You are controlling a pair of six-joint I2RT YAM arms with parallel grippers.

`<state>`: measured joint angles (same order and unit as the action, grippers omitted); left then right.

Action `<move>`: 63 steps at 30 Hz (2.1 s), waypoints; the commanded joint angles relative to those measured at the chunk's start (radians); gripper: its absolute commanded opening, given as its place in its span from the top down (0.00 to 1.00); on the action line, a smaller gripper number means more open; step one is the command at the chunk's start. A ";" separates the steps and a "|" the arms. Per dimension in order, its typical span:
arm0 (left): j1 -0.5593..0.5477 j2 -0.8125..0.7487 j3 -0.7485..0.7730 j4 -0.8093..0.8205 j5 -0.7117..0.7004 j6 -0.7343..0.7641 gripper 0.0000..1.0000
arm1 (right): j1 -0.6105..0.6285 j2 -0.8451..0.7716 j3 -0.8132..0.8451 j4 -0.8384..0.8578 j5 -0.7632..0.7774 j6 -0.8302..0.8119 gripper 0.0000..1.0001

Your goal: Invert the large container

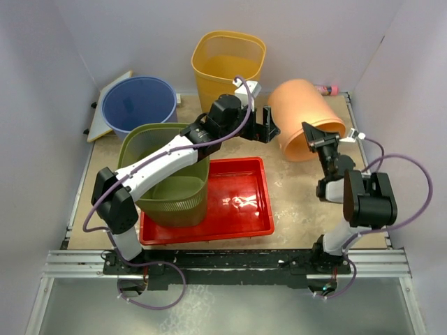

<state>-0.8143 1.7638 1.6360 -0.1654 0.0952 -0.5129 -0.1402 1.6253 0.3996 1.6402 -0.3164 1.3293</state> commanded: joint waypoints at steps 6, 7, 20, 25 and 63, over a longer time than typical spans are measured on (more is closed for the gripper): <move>-0.003 -0.091 0.001 -0.006 -0.039 0.025 0.09 | 0.097 0.277 0.315 0.148 0.092 0.031 1.00; -0.003 -0.092 0.001 -0.006 -0.041 0.027 0.09 | 0.103 0.289 0.337 0.148 0.100 0.036 1.00; -0.002 -0.078 -0.022 0.010 -0.028 0.025 0.09 | 0.087 0.230 -0.031 0.151 0.113 -0.039 1.00; -0.003 -0.069 -0.030 0.018 -0.018 0.022 0.09 | 0.087 0.182 -0.159 0.151 0.122 -0.074 1.00; -0.003 -0.073 -0.073 0.029 0.002 0.025 0.09 | -0.028 0.110 -0.438 0.117 0.247 0.015 0.66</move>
<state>-0.8143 1.7149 1.5658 -0.1806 0.0826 -0.5018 -0.1287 1.7473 0.0120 1.6176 -0.1219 1.3407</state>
